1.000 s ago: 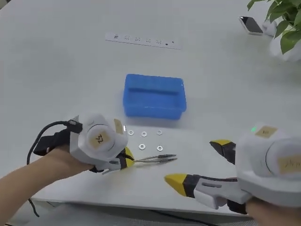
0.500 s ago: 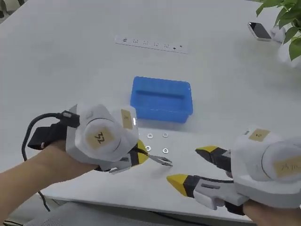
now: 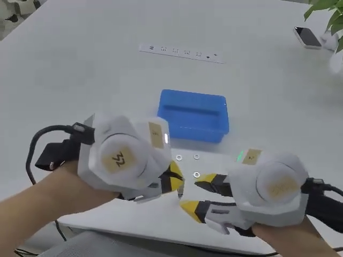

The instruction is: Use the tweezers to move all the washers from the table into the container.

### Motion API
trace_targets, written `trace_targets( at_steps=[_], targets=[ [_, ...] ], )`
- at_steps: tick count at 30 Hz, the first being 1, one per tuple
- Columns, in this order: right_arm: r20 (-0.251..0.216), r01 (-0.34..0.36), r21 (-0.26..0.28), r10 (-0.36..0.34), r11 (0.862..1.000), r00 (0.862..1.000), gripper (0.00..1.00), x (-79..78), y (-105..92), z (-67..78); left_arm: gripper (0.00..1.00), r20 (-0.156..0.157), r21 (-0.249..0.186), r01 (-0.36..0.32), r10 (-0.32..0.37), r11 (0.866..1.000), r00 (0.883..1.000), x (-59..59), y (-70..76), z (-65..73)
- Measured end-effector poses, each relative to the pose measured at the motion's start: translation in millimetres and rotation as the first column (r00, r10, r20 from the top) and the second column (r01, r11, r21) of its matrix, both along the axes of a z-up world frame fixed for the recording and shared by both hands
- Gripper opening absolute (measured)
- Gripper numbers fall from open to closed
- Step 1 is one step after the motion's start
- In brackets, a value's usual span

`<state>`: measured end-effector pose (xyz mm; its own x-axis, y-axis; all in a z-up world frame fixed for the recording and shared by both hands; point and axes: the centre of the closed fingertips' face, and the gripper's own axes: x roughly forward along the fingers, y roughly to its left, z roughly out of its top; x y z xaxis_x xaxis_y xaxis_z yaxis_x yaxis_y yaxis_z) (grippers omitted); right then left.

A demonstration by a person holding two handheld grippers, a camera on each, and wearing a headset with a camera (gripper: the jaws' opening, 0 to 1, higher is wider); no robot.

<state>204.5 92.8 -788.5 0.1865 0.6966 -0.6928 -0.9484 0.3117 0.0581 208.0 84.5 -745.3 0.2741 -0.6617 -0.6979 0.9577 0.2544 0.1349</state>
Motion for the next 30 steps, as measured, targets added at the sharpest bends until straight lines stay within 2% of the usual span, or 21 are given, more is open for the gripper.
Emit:
trace_targets(
  at_steps=[5,7,9,11,14,17,20,23,27,28,29,30],
  targets=[
    [0.039,-0.060,-0.013,0.060,0.998,0.997,0.19,6.2,11.3,-6.0,0.00,-0.010,0.009,0.028,-0.028,1.000,1.000,-0.8,-1.7,0.4],
    [0.039,-0.097,-0.028,0.098,0.995,0.994,0.15,5.0,12.8,-10.4,0.00,-0.008,0.022,0.039,-0.039,0.999,0.999,-0.4,-2.1,-0.8],
    [0.065,-0.128,-0.061,0.132,0.990,0.989,0.12,6.5,10.5,-16.4,0.00,-0.002,0.053,0.062,-0.062,0.997,0.998,-1.1,-1.8,-3.8],
    [0.060,-0.134,-0.063,0.138,0.989,0.989,0.09,5.9,10.4,-19.9,0.00,0.002,0.067,0.068,-0.068,0.995,0.998,-1.1,-2.4,-5.9],
    [0.049,-0.152,-0.059,0.155,0.987,0.987,0.08,3.6,12.2,-23.1,0.00,0.000,0.060,0.072,-0.073,0.996,0.997,-1.6,-4.7,-5.8],
    [0.081,-0.174,-0.092,0.181,0.980,0.980,0.05,4.9,11.1,-28.2,0.00,-0.003,0.052,0.075,-0.075,0.996,0.997,-3.0,-7.5,-5.9],
    [0.072,-0.185,-0.091,0.192,0.979,0.979,0.05,4.6,10.7,-26.7,0.00,0.001,0.052,0.071,-0.071,0.996,0.997,-2.5,-7.4,-5.7],
    [0.081,-0.196,-0.101,0.204,0.975,0.976,0.05,3.7,10.3,-27.2,0.00,-0.005,0.037,0.052,-0.052,0.998,0.999,-2.1,-8.1,-5.4],
    [0.110,-0.205,-0.127,0.219,0.970,0.970,0.02,1.9,9.0,-27.8,0.00,0.007,0.012,-0.025,0.025,1.000,1.000,0.8,-7.7,-4.8],
    [0.108,-0.197,-0.122,0.210,0.973,0.972,0.02,2.4,9.0,-27.7,0.00,-0.018,-0.017,-0.069,0.069,0.997,0.997,-0.6,-7.6,-5.3],
    [0.105,-0.194,-0.120,0.207,0.974,0.973,0.02,1.9,9.2,-27.6,0.03,-0.021,-0.037,-0.094,0.094,0.995,0.995,0.1,-7.6,-4.7],
    [0.107,-0.193,-0.119,0.206,0.974,0.973,0.02,1.6,9.6,-27.6,0.09,-0.020,-0.074,-0.145,0.144,0.987,0.989,2.9,-6.7,-2.6]
  ],
)
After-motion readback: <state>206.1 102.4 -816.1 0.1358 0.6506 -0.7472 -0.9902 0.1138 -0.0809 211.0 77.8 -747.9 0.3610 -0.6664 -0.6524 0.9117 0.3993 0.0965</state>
